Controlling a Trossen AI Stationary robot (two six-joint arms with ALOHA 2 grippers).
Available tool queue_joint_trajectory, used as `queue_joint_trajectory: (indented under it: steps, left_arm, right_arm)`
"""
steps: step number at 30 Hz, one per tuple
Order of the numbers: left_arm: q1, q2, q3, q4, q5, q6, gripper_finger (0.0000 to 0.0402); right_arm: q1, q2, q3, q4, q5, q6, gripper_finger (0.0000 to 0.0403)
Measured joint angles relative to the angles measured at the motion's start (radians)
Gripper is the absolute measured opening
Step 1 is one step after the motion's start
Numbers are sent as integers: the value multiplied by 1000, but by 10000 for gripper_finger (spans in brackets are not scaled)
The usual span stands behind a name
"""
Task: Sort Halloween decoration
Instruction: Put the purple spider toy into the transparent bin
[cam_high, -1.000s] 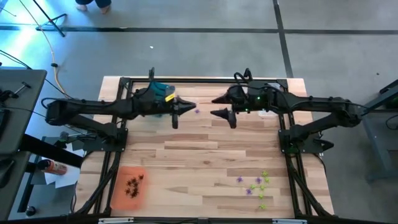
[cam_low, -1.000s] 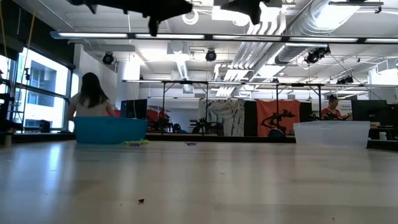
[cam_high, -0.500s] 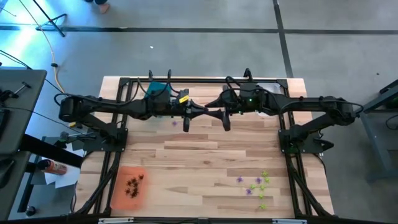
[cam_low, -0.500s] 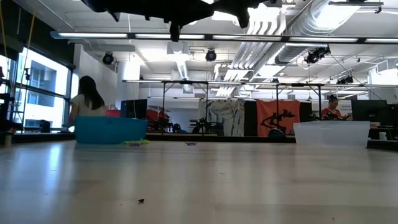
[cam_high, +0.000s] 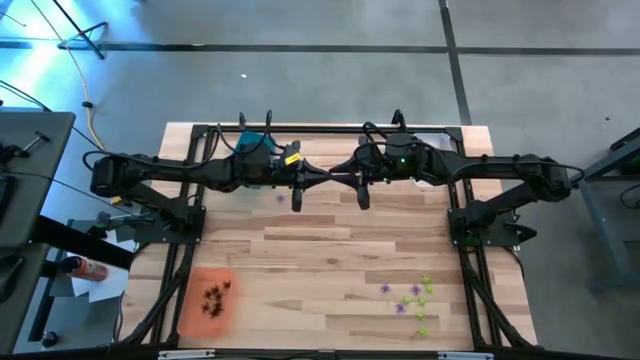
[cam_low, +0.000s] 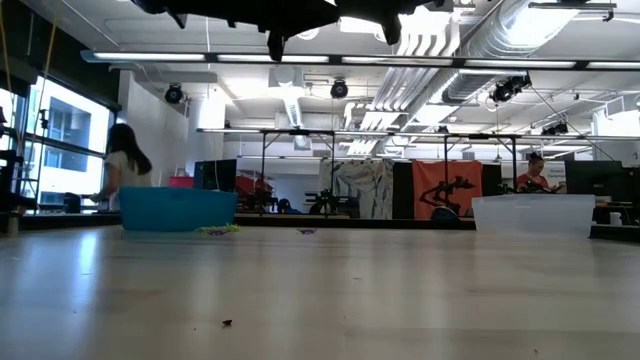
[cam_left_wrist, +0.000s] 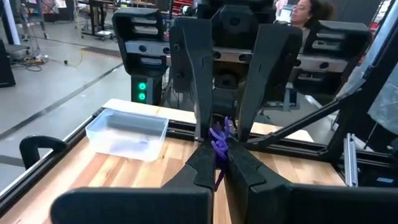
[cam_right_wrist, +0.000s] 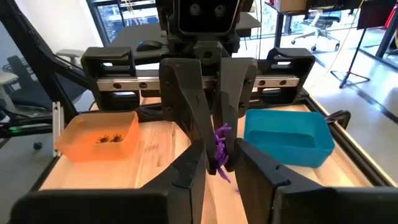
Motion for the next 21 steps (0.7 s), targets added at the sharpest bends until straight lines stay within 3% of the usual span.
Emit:
queue_joint_trajectory:
  steps: [6, 13, 21]
  left_arm:
    - [5, 0, 0, -2, 0, 0, 1]
    - [10, 0, 0, -2, -17, 2, 6]
    - [33, 0, 0, -4, -9, 2, 34]
  right_arm:
    - [0, 0, 0, 0, 0, -18, 69]
    - [0, 0, 0, 0, 37, -60, 5]
    - [0, -1, 0, -9, 62, -62, 2]
